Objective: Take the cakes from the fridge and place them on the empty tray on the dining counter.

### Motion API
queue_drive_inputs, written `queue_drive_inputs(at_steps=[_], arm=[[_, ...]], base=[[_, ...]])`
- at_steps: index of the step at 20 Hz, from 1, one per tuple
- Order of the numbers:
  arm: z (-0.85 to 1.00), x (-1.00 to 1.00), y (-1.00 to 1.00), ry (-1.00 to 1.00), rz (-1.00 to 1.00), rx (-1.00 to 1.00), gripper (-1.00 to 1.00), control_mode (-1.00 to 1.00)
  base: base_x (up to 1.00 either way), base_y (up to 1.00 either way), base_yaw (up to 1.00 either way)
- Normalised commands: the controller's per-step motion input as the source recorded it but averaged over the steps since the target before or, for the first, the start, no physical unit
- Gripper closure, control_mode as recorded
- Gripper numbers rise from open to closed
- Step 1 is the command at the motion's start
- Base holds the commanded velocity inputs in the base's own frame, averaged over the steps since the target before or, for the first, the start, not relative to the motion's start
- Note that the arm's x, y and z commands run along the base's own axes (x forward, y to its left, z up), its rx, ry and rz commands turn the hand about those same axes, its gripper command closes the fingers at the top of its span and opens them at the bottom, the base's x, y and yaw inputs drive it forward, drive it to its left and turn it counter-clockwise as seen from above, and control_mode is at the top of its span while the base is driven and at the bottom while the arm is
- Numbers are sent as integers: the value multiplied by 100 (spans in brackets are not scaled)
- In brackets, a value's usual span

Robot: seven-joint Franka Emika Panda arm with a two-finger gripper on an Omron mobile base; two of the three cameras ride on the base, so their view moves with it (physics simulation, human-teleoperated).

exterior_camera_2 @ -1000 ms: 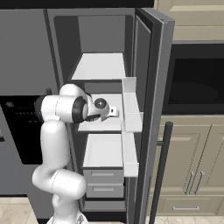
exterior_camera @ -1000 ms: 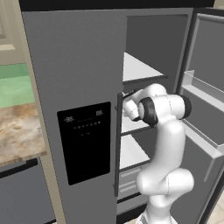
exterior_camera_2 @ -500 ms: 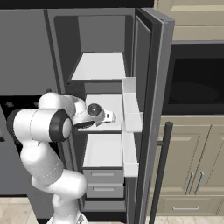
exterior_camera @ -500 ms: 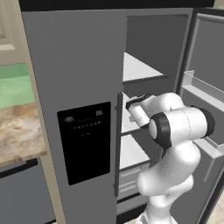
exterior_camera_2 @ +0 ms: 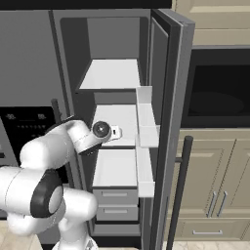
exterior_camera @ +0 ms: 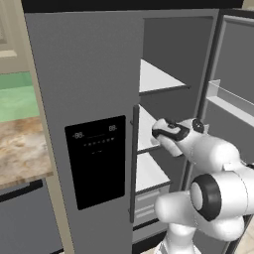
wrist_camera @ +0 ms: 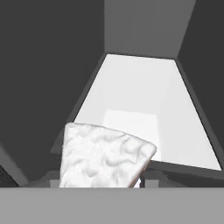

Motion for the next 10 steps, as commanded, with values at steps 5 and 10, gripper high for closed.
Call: queue_drive_inputs(at_steps=[5,10], arm=[[100,-36,17,25,21,0,100,-100],[100,-55,7,34,12,0,100,-100]], base=[[0,0,0],[0,0,0]])
